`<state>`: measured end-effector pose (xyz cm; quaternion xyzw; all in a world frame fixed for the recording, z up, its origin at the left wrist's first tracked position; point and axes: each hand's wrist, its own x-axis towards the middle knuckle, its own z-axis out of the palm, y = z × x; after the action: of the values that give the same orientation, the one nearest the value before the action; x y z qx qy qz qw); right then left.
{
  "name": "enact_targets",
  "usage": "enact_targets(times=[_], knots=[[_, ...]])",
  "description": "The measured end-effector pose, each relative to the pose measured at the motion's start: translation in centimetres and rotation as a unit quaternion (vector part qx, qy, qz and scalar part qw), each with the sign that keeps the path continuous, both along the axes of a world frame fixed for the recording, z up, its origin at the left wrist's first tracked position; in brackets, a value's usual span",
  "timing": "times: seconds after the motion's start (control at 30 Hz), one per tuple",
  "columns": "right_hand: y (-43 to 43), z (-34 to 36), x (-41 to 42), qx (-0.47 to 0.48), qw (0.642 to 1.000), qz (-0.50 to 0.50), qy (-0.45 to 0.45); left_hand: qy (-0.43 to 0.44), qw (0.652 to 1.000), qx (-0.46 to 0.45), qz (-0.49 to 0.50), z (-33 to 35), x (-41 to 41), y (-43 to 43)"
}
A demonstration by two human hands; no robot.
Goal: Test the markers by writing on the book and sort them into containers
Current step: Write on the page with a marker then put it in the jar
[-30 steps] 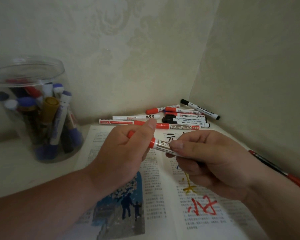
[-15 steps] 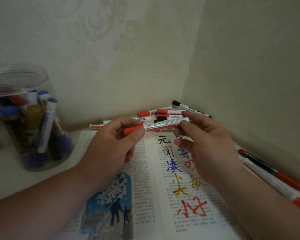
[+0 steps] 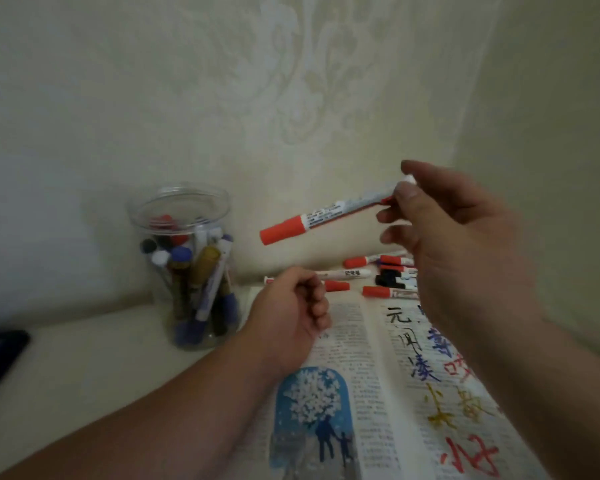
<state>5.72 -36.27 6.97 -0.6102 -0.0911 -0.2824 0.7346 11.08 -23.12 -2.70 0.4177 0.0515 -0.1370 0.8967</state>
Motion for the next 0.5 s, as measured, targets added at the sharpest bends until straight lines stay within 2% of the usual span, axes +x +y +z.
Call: enact_targets(times=[0.13,0.27,0.4,0.5], knots=[[3.9,4.6,2.6,-0.06,0.994,-0.002,-0.091,0.005,0.999,-0.013,-0.037,0.5,0.4,2.0],[7.7,6.7,5.7,-0.203,0.97,-0.019,-0.133,0.016,0.997,-0.021,-0.069,0.7,0.4,2.8],[10.7,6.8,7.5,-0.359,0.927,0.009,-0.103,0.015,0.996,-0.026,-0.084,0.6,0.3,2.8],[11.8,6.0,7.9,-0.471,0.878,0.044,-0.074,0.012,0.996,-0.031,-0.088,0.4,0.3,2.9]])
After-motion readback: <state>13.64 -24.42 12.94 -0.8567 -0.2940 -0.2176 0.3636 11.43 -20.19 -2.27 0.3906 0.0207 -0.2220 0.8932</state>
